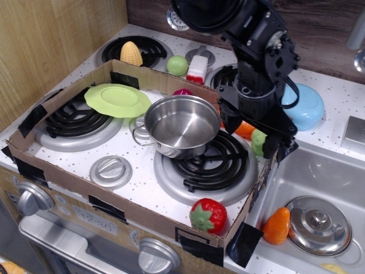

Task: Put broccoli in pot

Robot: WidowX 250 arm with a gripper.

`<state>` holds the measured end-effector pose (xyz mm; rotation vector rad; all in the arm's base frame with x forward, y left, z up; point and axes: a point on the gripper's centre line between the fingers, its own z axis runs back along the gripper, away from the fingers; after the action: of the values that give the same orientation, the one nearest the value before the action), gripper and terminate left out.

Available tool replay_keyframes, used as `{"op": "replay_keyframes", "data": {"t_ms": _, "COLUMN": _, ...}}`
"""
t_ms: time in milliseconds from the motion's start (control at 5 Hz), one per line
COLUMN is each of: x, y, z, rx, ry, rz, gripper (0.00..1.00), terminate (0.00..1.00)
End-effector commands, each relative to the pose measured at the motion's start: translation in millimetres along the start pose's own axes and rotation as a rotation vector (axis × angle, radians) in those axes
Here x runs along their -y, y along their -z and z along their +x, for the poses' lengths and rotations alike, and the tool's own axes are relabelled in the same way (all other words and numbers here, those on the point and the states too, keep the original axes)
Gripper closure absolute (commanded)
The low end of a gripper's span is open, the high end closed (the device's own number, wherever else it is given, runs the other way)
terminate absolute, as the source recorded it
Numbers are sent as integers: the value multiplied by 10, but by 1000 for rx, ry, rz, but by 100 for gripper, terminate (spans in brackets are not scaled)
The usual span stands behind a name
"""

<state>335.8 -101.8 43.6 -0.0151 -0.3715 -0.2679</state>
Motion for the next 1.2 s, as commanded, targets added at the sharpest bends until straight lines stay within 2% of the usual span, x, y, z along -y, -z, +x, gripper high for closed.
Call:
{"op": "replay_keyframes", "data": {"t_ms": 0, "x": -186, "y": -105, "z": 251, "rx": 27, "ry": 29, "rz": -22, "gripper": 0, "terminate": 0}}
{"op": "replay_keyframes", "data": {"t_ms": 1000, "x": -101, "y": 125, "z": 251, "rx": 28, "ry": 29, "rz": -60, "gripper": 0, "terminate": 0}}
